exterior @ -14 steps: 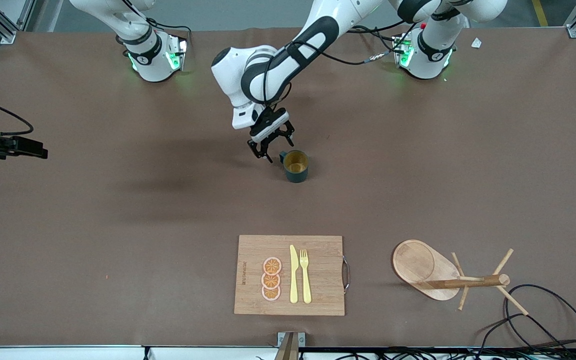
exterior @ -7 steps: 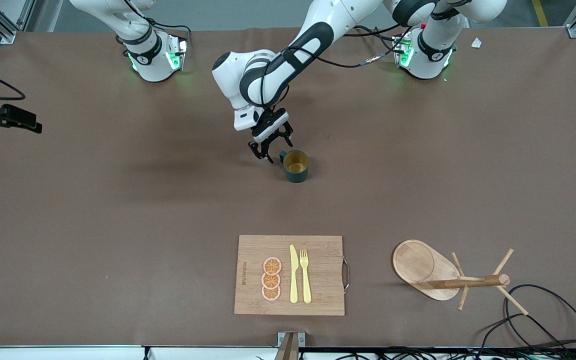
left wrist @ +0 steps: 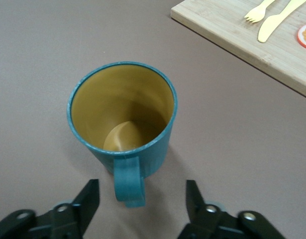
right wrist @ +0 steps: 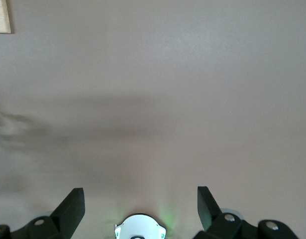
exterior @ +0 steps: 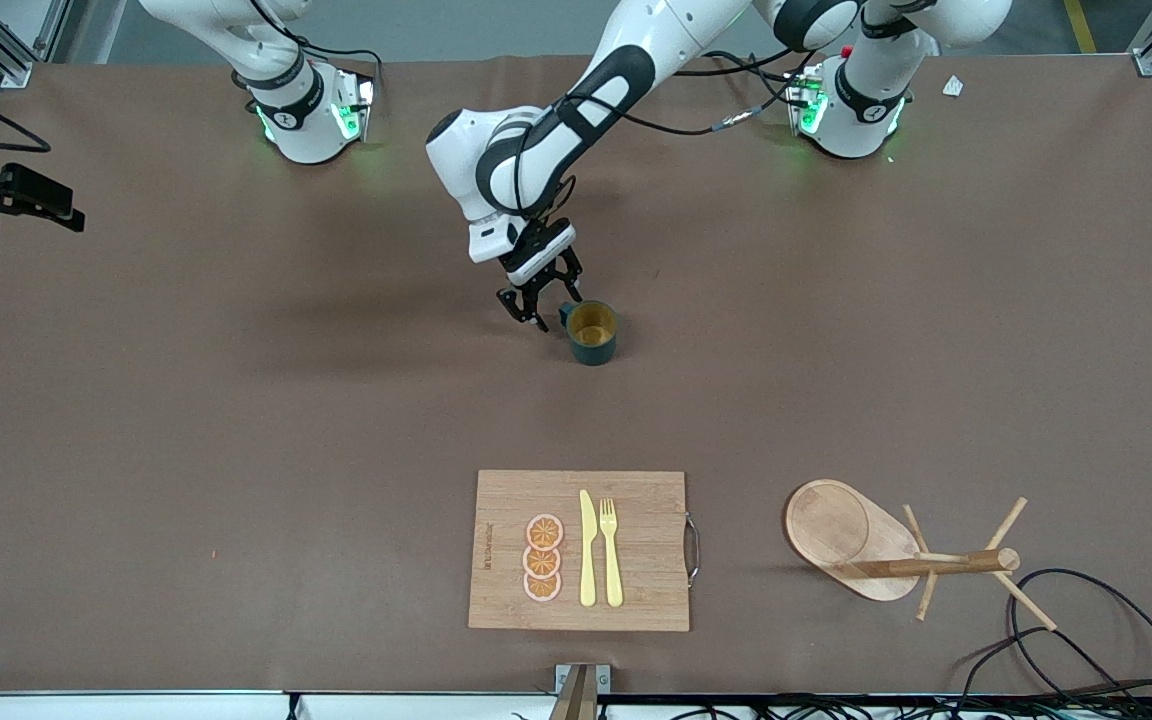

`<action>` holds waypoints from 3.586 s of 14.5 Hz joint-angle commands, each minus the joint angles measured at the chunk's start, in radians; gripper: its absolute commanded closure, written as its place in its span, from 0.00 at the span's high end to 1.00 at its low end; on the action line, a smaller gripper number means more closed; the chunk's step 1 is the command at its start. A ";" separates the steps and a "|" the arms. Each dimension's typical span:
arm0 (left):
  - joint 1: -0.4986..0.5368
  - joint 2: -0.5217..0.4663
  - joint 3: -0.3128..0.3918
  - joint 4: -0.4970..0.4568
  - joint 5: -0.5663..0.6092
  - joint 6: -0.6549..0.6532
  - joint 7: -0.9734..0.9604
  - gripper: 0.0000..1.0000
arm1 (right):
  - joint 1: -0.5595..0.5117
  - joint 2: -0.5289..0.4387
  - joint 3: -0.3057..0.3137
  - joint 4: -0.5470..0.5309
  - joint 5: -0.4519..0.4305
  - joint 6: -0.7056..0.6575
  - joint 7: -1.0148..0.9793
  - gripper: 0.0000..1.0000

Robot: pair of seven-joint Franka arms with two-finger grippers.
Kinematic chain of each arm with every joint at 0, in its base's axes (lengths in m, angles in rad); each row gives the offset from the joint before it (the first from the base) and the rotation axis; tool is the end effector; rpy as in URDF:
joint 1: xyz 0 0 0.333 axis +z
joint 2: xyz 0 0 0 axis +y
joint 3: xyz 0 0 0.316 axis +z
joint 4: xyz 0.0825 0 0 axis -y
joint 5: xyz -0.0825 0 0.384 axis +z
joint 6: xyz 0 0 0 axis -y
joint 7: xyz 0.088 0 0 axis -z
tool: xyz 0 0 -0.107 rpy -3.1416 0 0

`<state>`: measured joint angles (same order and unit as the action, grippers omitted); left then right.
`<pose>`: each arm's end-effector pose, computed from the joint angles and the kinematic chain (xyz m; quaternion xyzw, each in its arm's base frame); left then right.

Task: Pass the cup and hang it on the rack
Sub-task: 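Lower the left gripper and grasp the mug by its handle, then lift the mug with the left gripper and carry it to the rack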

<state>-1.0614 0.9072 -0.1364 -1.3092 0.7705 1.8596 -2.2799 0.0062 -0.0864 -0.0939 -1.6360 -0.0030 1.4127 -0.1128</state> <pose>0.3295 -0.6357 0.1823 -0.8787 -0.3498 -0.3053 0.1110 0.5076 -0.0472 0.6273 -0.9976 -0.0128 0.0680 0.0094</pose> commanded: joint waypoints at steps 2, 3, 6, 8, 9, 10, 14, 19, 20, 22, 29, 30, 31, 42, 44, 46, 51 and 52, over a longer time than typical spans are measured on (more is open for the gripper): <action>-0.018 0.024 0.015 0.030 0.021 0.003 -0.045 0.69 | -0.011 -0.059 0.013 -0.047 -0.003 0.028 -0.004 1.00; -0.018 0.024 0.015 0.030 0.021 0.003 -0.064 0.67 | -0.012 -0.059 0.013 -0.047 -0.003 0.041 -0.004 1.00; -0.020 0.027 0.015 0.030 0.021 0.003 -0.076 0.65 | -0.018 -0.058 0.010 -0.047 -0.002 0.061 -0.005 1.00; -0.020 0.029 0.015 0.028 0.021 0.003 -0.076 0.65 | -0.018 -0.056 0.010 -0.047 -0.002 0.063 -0.004 1.00; -0.020 0.029 0.015 0.028 0.021 0.003 -0.076 0.65 | -0.018 -0.058 0.010 -0.047 -0.002 0.063 -0.004 1.00; -0.020 0.029 0.017 0.030 0.021 0.003 -0.075 0.63 | -0.015 -0.056 0.010 -0.047 -0.002 0.063 -0.005 1.00; -0.029 0.041 0.029 0.030 0.021 0.003 -0.075 0.56 | -0.012 -0.056 0.010 -0.047 -0.002 0.063 -0.005 1.00; -0.032 0.041 0.032 0.030 0.021 0.004 -0.073 0.41 | -0.017 -0.056 0.011 -0.047 -0.002 0.066 -0.005 1.00; -0.032 0.041 0.032 0.030 0.023 0.004 -0.075 0.34 | -0.018 -0.056 0.011 -0.045 -0.002 0.062 -0.005 1.00; -0.032 0.041 0.032 0.030 0.023 0.004 -0.075 0.24 | -0.018 -0.056 0.011 -0.045 -0.002 0.054 -0.007 1.00; -0.022 0.004 0.026 0.044 0.055 0.007 -0.023 0.00 | -0.014 -0.059 0.010 -0.045 -0.002 0.032 -0.005 1.00; -0.008 -0.004 0.023 0.054 0.050 0.007 -0.015 0.00 | -0.011 -0.059 0.010 -0.045 -0.002 0.032 -0.004 1.00; 0.020 -0.014 0.012 0.076 0.043 0.010 -0.012 0.00 | -0.011 -0.059 0.010 -0.045 -0.002 0.034 -0.002 1.00; 0.282 -0.301 0.009 0.085 -0.380 0.159 0.314 0.00 | -0.011 -0.059 0.013 -0.044 0.001 0.025 0.071 1.00; 0.336 -0.341 0.009 0.085 -0.480 0.161 0.426 0.00 | -0.011 -0.061 0.013 -0.044 0.003 0.028 0.070 1.00; 0.398 -0.376 0.009 0.085 -0.596 0.168 0.520 0.01 | -0.011 -0.059 0.013 -0.044 0.005 0.028 0.067 1.00; 0.546 -0.432 0.009 0.085 -0.871 0.211 0.707 0.01 | -0.002 -0.059 0.011 -0.042 0.003 0.028 0.065 1.00; 0.575 -0.438 0.009 0.085 -0.919 0.228 0.709 0.01 | -0.002 -0.059 0.011 -0.042 0.005 0.026 0.065 1.00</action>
<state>-0.5283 0.5040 -0.1223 -1.1952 -0.0701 2.0520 -1.5938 0.0062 -0.1189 -0.0867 -1.6560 -0.0026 1.4380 -0.0592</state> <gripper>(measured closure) 0.789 0.000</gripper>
